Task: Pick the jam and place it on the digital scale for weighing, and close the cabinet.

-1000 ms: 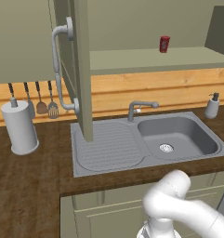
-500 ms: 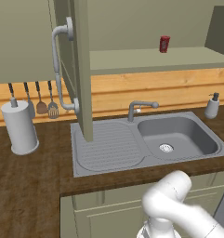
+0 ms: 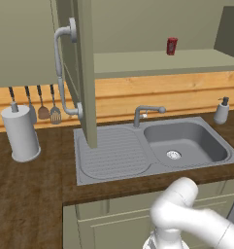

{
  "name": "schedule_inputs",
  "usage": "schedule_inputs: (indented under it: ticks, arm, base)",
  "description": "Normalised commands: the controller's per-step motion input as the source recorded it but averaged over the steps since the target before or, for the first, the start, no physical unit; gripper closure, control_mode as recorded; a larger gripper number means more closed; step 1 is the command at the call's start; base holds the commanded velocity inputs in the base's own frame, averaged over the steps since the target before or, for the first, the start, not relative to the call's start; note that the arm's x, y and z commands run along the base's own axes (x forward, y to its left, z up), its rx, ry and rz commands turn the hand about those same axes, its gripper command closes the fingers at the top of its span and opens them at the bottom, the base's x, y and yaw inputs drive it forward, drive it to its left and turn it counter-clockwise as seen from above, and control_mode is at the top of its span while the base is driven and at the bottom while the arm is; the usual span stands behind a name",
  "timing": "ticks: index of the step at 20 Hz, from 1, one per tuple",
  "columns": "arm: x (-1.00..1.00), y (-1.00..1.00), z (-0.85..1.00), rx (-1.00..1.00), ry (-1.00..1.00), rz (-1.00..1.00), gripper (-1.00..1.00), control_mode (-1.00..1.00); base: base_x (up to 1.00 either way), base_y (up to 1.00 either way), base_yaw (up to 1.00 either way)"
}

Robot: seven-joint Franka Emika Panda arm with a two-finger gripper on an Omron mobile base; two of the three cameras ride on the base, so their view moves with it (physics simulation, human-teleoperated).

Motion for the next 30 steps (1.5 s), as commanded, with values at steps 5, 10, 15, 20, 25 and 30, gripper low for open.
schedule_inputs:
  ticks: [5, 10, 15, 20, 25, 30]
  arm:
    - [-0.16, -0.33, 0.41, 0.07, -0.18, 0.11, -1.0, -1.0]
    - [-0.21, -0.37, 0.44, 0.06, -0.12, 0.0, -1.0, -1.0]
    - [-0.36, -0.2, 0.37, 0.04, -0.05, 0.0, -1.0, -1.0]
    - [-0.71, -0.18, 0.06, -0.14, -0.04, 0.0, -1.0, -1.0]
    - [-0.2, -0.5, 0.26, -0.13, -0.01, 0.0, -1.0, -1.0]
    - [-0.05, 0.2, 0.41, -0.13, -0.05, 0.07, -1.0, -1.0]
  base:
    - [0.0, 0.0, 0.0]
    - [0.0, 0.0, 0.0]
    - [0.0, 0.0, 0.0]
    - [0.0, 0.0, 0.0]
    - [0.0, 0.0, 0.0]
    - [0.0, 0.0, 0.0]
